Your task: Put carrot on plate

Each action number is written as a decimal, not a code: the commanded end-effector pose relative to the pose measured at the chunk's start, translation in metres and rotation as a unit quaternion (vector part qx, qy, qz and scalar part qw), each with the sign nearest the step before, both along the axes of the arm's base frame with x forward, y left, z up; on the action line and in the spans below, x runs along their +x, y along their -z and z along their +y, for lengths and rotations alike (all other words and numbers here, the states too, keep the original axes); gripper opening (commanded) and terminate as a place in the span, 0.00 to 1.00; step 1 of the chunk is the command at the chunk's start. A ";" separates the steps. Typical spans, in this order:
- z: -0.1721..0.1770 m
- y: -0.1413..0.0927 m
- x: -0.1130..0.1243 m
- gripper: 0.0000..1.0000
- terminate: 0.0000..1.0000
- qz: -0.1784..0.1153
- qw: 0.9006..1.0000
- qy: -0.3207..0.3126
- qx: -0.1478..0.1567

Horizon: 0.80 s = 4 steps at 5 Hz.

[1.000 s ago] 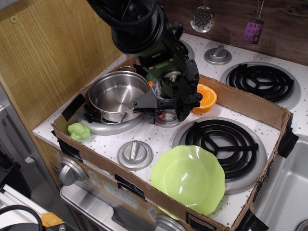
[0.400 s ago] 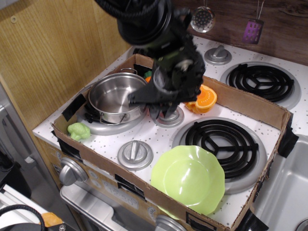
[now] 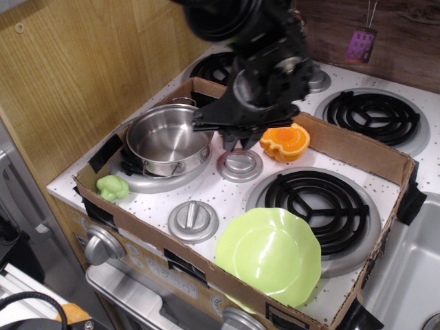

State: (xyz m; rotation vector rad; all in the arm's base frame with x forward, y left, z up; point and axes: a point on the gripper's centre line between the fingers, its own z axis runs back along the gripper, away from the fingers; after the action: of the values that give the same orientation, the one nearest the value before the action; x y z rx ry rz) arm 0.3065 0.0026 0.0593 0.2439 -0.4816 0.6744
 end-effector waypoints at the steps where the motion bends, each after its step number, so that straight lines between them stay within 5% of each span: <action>1: -0.055 -0.044 -0.026 0.00 0.00 -0.040 0.998 -0.047 -0.017; 3: -0.107 -0.057 -0.070 0.00 0.00 -0.041 0.990 -0.134 -0.025; 4: -0.130 -0.056 -0.087 0.00 0.00 -0.025 0.979 -0.191 -0.058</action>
State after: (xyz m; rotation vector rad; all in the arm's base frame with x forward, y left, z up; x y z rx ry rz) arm 0.2111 -0.1187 0.1009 0.2577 -0.4275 1.0893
